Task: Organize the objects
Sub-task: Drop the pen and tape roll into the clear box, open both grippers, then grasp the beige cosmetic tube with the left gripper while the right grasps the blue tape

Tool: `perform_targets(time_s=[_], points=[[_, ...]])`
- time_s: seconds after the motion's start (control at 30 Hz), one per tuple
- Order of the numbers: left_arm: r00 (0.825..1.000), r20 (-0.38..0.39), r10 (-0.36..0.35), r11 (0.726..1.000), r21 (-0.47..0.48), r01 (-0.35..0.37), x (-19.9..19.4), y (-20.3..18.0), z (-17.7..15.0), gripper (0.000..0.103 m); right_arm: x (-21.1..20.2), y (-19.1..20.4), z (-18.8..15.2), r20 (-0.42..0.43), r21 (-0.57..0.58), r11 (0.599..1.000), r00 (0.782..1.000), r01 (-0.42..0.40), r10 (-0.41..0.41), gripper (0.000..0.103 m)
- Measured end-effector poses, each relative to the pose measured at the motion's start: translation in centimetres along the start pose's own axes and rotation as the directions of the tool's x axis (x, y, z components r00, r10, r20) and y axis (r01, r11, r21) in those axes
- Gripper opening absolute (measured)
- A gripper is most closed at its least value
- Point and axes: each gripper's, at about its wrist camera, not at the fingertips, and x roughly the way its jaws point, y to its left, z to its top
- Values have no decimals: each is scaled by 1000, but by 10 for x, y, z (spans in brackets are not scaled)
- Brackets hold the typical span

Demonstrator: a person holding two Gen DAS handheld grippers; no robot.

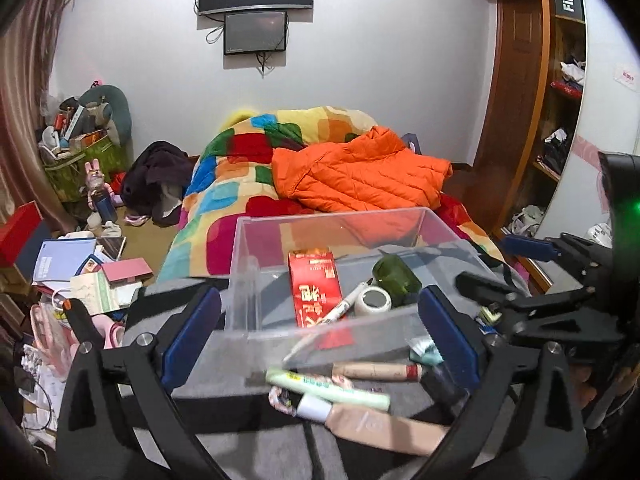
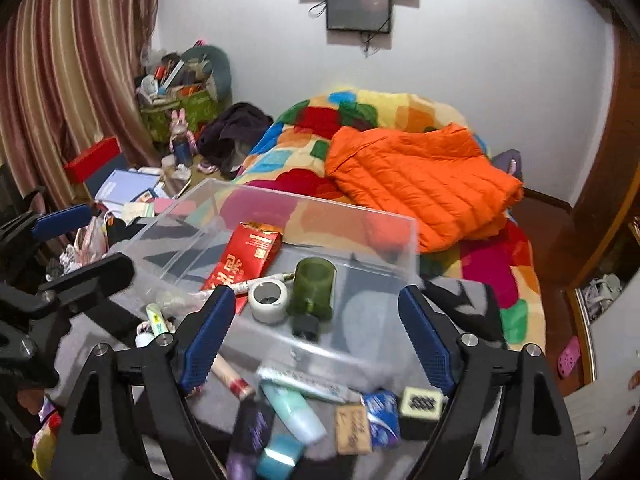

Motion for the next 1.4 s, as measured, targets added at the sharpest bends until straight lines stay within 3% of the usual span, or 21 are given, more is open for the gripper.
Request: perform_targets(time_s=[0.33,0.47,0.6,0.7,0.97,1.07,1.17,1.23,1.3,1.4], points=[[997,-80,14,1000,-1,-14,-2,-9,-52,100,-18,-5,-49,-24,2,999,999,49,-49,81],[992,-128,6,1000,-21,-8,4,-12,-68,100,-18,-11,-69,-52,41,999,999,19,-17,81],[972,-216,-98,985,-160,64,22,1,-80,101,-17,-13,-81,-65,76,997,998,-6,11,81],[960,-260,-106,972,-231,45,34,6,-90,100,-11,-11,-88,-85,82,996,996,-23,30,81],[968,-248,-34,975,-220,-22,43,-7,-91,99,3,-2,-92,-95,105,991,991,-83,93,58],[965,-262,-13,977,-210,-44,52,-11,-90,83,5,5,-94,-105,92,991,989,-93,103,50],[970,-244,24,981,-182,-70,52,-18,-91,73,4,7,-95,-97,83,992,990,-90,98,45],[972,-236,18,983,-174,-60,50,-19,-93,66,5,6,-96,-97,87,991,989,-104,112,42],[973,-232,8,986,-161,-46,45,-18,-96,52,4,5,-96,-97,89,989,987,-117,125,37],[973,-232,-13,986,-162,-26,36,-11,-98,44,2,5,-98,-102,77,990,987,-118,126,27]])
